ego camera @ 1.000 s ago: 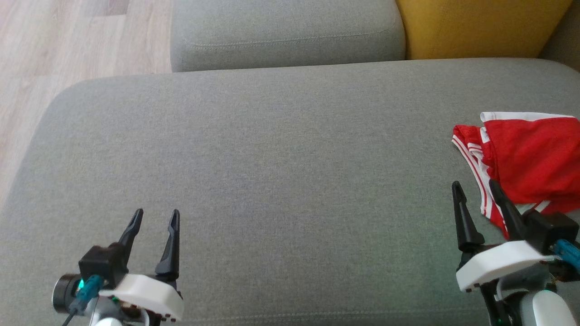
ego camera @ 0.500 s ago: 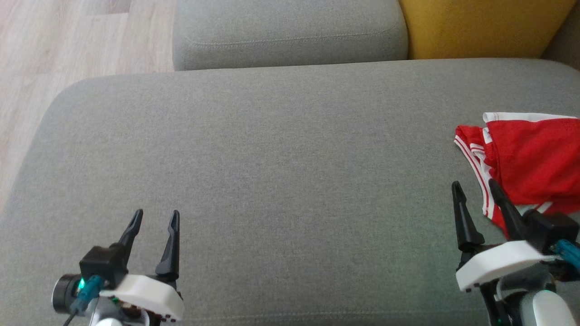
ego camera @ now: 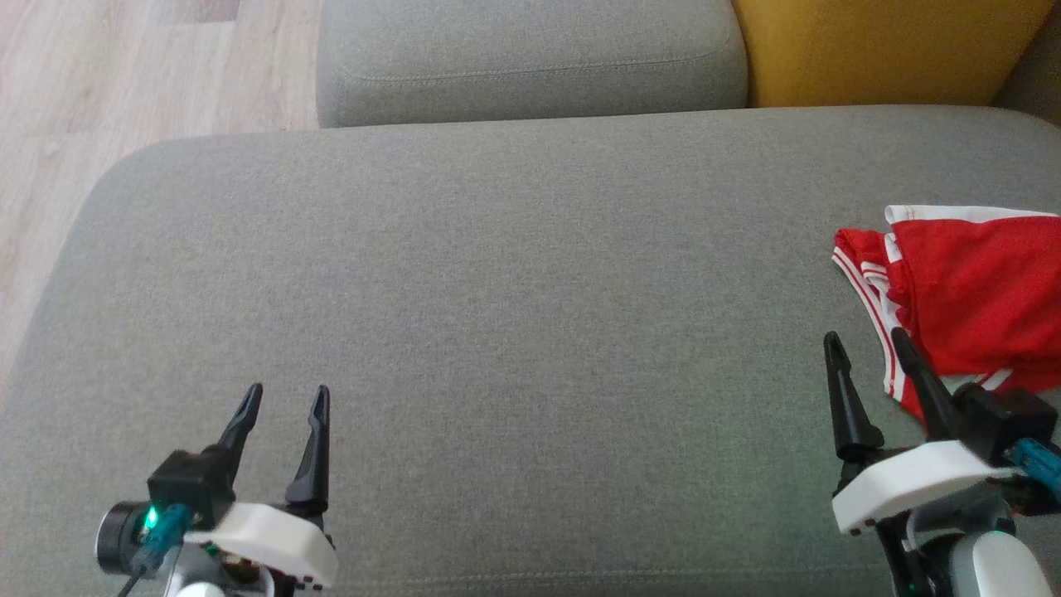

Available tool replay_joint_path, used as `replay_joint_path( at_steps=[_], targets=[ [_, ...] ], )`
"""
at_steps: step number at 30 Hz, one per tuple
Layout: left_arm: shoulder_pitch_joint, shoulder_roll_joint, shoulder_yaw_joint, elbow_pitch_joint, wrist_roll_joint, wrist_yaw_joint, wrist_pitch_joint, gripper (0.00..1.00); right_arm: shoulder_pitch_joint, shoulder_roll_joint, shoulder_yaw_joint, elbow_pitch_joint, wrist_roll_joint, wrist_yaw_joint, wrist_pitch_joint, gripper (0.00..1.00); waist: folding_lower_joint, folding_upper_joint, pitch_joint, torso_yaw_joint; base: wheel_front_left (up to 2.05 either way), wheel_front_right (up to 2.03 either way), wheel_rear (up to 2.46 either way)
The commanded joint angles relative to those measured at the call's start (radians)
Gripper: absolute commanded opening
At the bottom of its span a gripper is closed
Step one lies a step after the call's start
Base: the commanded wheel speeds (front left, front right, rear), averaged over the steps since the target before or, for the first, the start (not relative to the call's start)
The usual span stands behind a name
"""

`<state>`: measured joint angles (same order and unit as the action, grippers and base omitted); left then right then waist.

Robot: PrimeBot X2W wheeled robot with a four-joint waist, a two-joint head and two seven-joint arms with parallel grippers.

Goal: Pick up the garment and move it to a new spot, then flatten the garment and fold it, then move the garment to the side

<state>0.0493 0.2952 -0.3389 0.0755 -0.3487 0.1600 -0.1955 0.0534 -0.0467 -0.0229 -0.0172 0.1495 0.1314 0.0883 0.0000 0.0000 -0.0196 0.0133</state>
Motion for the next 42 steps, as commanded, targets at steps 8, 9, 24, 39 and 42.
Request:
replay_joint_path(
  at_steps=[8, 9, 24, 39, 42],
  targets=[
    [0.012, -0.012, -0.009, 0.032, -0.002, -0.002, 0.001, 0.00, 0.006, 0.001, 0.005, 0.038, 0.002, 0.000, 0.000, 0.00, 0.0000, 0.0000, -0.001, 0.002, 0.00, 0.00, 0.00],
    [0.024, -0.018, -0.013, 0.049, -0.002, -0.002, 0.001, 0.00, 0.013, 0.002, 0.006, 0.058, 0.002, 0.000, 0.000, 0.00, 0.0000, 0.0000, -0.001, 0.002, 0.00, 0.00, 0.00],
    [0.003, -0.039, 0.034, 0.063, -0.160, -0.036, 0.031, 0.00, -0.008, -0.002, -0.002, 0.082, 0.181, 0.000, 0.000, 0.00, 0.0000, 0.0000, 0.002, 0.000, 0.00, 0.00, 0.00],
    [-0.021, -0.063, 0.087, 0.082, -0.327, -0.074, 0.065, 0.00, -0.030, -0.005, -0.012, 0.108, 0.369, 0.000, 0.001, 0.00, 0.0000, 0.0000, 0.005, -0.002, 0.00, 0.00, 0.00],
    [-0.026, -0.068, 0.097, 0.084, -0.358, -0.081, 0.072, 0.00, -0.034, -0.005, -0.014, 0.113, 0.405, 0.000, 0.001, 0.00, 0.0000, 0.0000, 0.006, -0.002, 0.00, 0.00, 0.00]
  ],
)
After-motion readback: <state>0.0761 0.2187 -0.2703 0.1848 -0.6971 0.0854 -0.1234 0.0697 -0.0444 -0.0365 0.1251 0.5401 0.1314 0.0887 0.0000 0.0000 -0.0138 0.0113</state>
